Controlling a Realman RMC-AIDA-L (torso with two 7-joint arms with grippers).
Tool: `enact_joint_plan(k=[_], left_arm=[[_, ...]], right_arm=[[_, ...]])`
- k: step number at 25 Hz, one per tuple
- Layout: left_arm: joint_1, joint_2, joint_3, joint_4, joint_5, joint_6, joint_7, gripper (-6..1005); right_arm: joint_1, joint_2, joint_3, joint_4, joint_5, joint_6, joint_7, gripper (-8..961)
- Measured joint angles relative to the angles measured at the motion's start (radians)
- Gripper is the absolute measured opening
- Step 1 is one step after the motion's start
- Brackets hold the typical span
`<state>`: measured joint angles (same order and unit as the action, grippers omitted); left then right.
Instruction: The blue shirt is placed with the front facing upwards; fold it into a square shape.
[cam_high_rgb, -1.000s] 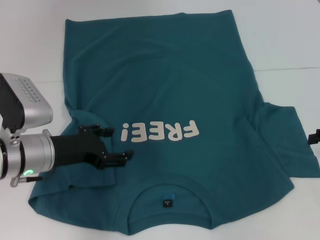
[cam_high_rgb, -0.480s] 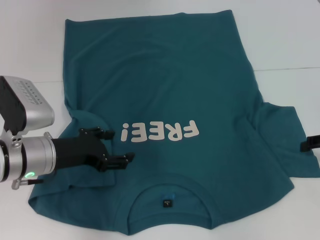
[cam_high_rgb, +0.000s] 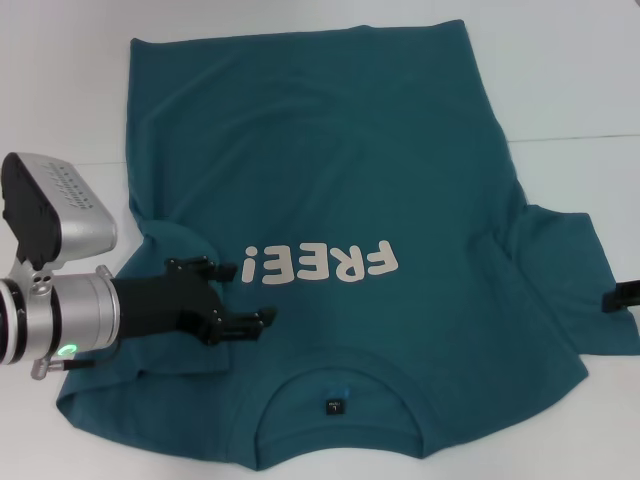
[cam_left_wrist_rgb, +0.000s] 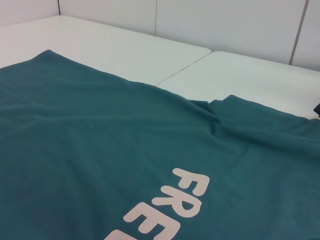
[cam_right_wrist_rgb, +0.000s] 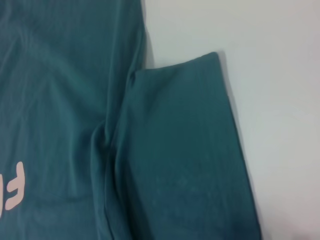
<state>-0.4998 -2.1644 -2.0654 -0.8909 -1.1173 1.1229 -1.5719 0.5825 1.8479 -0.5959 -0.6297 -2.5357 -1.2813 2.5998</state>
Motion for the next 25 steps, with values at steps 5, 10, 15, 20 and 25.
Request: enact_joint_plan(k=[5, 10, 15, 20, 25], left_arm=[[-0.006, 0.0, 0.001, 0.002, 0.0, 0.0, 0.001, 844], [-0.01, 0.0, 0.001, 0.005, 0.002, -0.007, 0.001, 844], [-0.01, 0.0, 0.001, 0.007, 0.002, -0.007, 0.0, 844], [-0.01, 0.0, 0.001, 0.012, 0.0, -0.008, 0.0, 844], [-0.015, 0.0, 0.001, 0.016, -0.002, -0.009, -0.001, 844]], right_arm=[[0.013, 0.007, 0.0, 0.016, 0.002, 0.006, 0.0, 823], [0.022, 0.016, 0.0, 0.022, 0.002, 0.021, 0.0, 822], [0.024, 0.017, 0.006, 0.024, 0.004, 0.021, 0.004, 820], [0.02, 0.013, 0.013, 0.026, 0.008, 0.021, 0.003, 740], [0.02, 0.014, 0.007, 0.033, 0.004, 0.032, 0.0, 639]])
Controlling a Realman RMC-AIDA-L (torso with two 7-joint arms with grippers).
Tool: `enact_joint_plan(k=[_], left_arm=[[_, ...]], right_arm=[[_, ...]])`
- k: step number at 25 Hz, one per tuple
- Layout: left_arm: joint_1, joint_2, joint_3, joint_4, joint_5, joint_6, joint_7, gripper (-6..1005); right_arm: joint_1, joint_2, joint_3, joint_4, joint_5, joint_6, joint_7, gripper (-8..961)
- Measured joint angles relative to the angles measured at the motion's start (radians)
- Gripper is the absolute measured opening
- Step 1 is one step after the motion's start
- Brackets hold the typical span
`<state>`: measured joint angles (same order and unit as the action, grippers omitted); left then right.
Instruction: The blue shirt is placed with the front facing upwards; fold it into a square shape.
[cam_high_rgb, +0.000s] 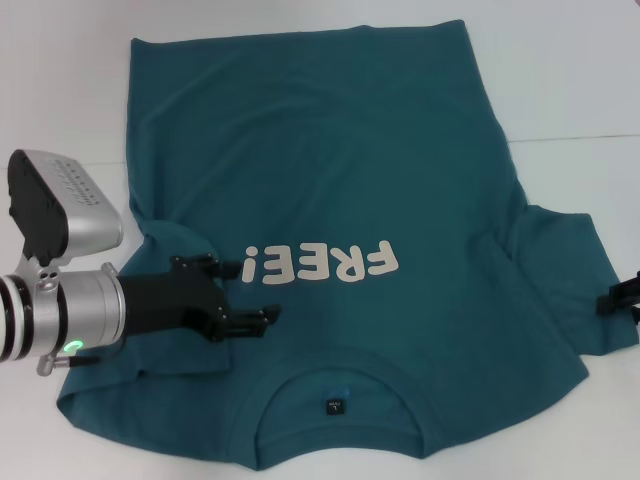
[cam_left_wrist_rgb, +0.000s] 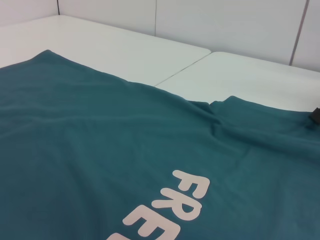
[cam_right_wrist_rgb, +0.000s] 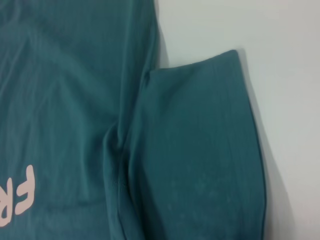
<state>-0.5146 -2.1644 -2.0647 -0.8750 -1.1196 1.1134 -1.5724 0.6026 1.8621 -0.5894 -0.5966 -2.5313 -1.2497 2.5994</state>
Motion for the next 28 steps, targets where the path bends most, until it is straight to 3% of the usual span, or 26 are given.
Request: enact_joint_plan(k=[2, 13, 21, 28], left_arm=[[-0.004, 0.0, 0.0, 0.0, -0.001, 0.0, 0.0, 844], [-0.008, 0.0, 0.0, 0.003, -0.002, -0.001, 0.0, 843], [-0.01, 0.0, 0.0, 0.003, -0.002, -0.004, 0.0, 843], [-0.01, 0.0, -0.002, 0.002, -0.002, -0.004, 0.0, 843]], right_arm=[[-0.001, 0.0, -0.002, 0.0, -0.001, 0.0, -0.001, 599], [-0.005, -0.001, -0.006, -0.003, -0.001, 0.001, -0.021, 113], [-0.009, -0.009, -0.007, -0.014, -0.003, -0.011, -0.039, 24], [-0.034, -0.013, -0.004, -0.059, -0.017, -0.027, -0.032, 24]])
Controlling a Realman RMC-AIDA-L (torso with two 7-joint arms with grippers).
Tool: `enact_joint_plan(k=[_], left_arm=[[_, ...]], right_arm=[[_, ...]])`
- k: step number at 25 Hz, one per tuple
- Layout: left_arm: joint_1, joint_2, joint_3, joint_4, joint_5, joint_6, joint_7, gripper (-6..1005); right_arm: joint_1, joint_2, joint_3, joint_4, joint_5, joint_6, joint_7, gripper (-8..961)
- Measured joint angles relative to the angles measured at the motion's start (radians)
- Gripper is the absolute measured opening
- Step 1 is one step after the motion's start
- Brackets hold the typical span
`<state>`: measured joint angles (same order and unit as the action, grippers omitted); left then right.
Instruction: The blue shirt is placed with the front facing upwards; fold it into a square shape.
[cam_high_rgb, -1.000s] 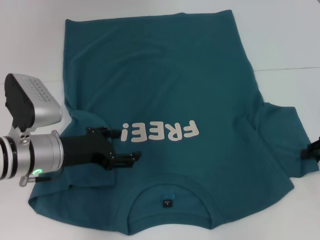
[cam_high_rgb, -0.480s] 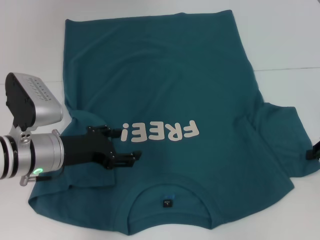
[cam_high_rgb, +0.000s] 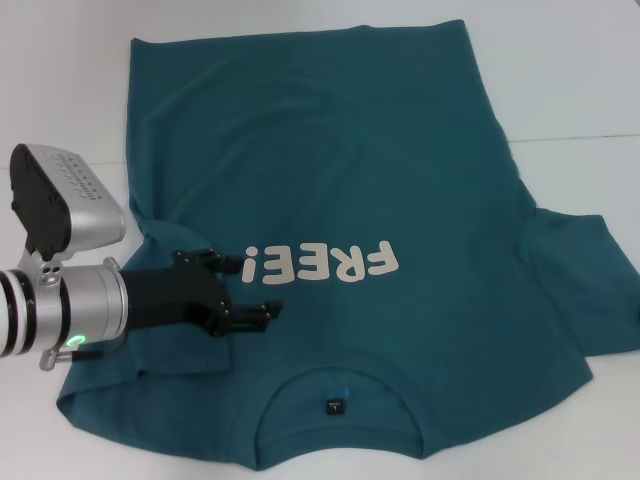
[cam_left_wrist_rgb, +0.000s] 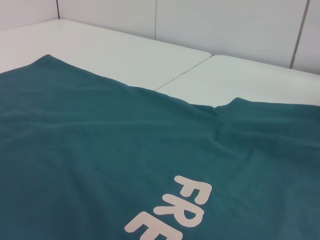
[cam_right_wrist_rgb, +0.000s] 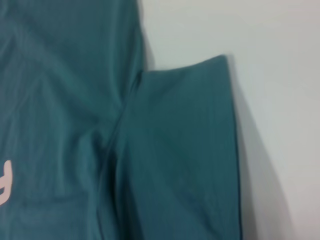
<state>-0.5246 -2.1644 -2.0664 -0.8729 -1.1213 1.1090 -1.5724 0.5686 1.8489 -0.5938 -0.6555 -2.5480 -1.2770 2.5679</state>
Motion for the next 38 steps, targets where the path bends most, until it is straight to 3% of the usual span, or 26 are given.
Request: enact_joint_plan(k=[18, 28, 38], left_arm=[[-0.002, 0.0, -0.002, -0.001, 0.0, -0.001, 0.0, 844], [-0.002, 0.0, -0.004, -0.006, 0.0, 0.003, 0.0, 845], [-0.001, 0.0, -0.006, -0.008, 0.001, 0.007, 0.0, 846]], right_arm=[[-0.016, -0.031, 0.025, -0.101, -0.002, -0.014, 0.013, 23], [0.013, -0.025, 0.034, -0.165, -0.021, -0.094, 0.019, 23], [0.008, -0.034, 0.075, -0.193, -0.065, -0.061, 0.019, 24]])
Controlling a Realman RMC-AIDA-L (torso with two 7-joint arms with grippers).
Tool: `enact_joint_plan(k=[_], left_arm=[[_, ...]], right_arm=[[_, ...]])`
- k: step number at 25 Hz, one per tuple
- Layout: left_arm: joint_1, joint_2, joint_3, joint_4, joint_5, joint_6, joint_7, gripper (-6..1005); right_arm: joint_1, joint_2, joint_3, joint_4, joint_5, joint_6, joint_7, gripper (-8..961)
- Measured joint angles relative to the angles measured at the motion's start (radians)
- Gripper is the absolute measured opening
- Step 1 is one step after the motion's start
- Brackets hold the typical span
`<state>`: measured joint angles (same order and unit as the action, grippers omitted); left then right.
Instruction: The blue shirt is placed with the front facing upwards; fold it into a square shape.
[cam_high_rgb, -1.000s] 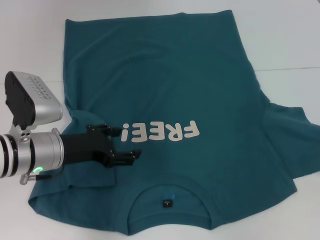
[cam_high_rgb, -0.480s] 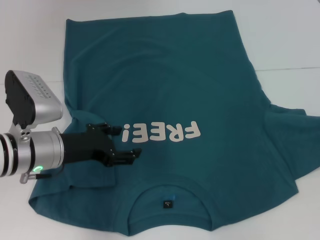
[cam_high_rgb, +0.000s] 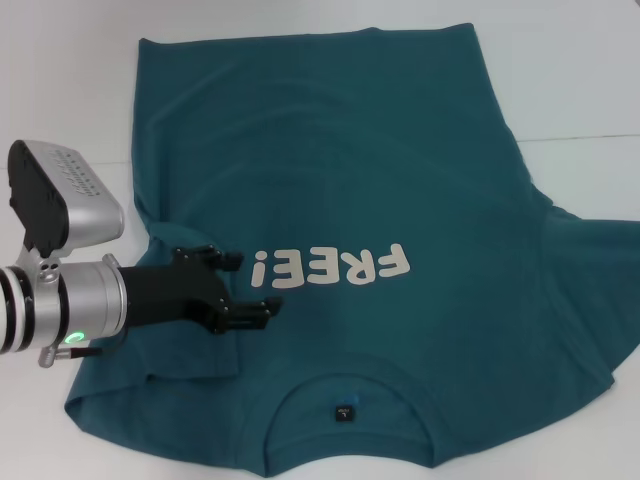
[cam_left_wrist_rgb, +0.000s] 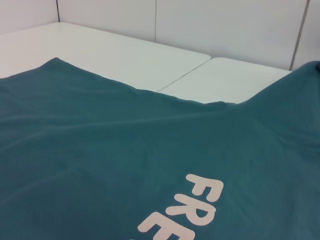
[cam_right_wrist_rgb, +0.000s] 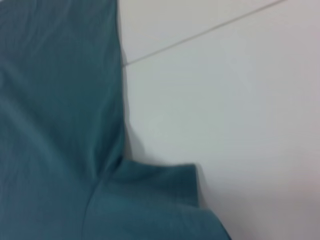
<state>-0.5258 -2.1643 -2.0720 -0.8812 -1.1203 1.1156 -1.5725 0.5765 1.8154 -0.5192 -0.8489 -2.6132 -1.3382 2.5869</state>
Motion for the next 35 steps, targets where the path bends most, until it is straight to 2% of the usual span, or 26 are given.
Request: enact_joint_plan(k=[6, 11, 15, 19, 24, 30, 35], left_arm=[[0.0, 0.0, 0.004, -0.003, 0.0, 0.002, -0.002, 847], [-0.001, 0.0, 0.005, -0.003, -0.001, 0.003, -0.003, 848], [-0.002, 0.0, 0.006, -0.003, -0.001, 0.003, -0.003, 848], [-0.003, 0.0, 0.004, -0.004, -0.001, 0.001, -0.003, 849], [-0.003, 0.001, 0.0, -0.004, 0.005, -0.001, -0.001, 849], [0.004, 0.002, 0.0, -0.006, 0.004, -0.002, 0.002, 850], [0.007, 0.003, 0.0, -0.006, 0.006, -0.006, 0.003, 851]], right_arm=[[0.02, -0.001, 0.0, -0.009, -0.001, 0.005, 0.0, 24], [0.052, 0.006, -0.008, -0.012, -0.002, -0.051, 0.001, 23], [0.099, 0.016, -0.014, -0.043, -0.003, -0.125, 0.007, 23], [0.17, 0.034, -0.063, -0.061, -0.028, -0.161, 0.028, 24], [0.279, 0.074, -0.169, -0.054, -0.092, -0.166, 0.064, 24], [0.412, 0.134, -0.277, -0.005, -0.174, -0.153, 0.103, 28], [0.471, 0.171, -0.359, 0.065, -0.226, -0.114, 0.134, 34]])
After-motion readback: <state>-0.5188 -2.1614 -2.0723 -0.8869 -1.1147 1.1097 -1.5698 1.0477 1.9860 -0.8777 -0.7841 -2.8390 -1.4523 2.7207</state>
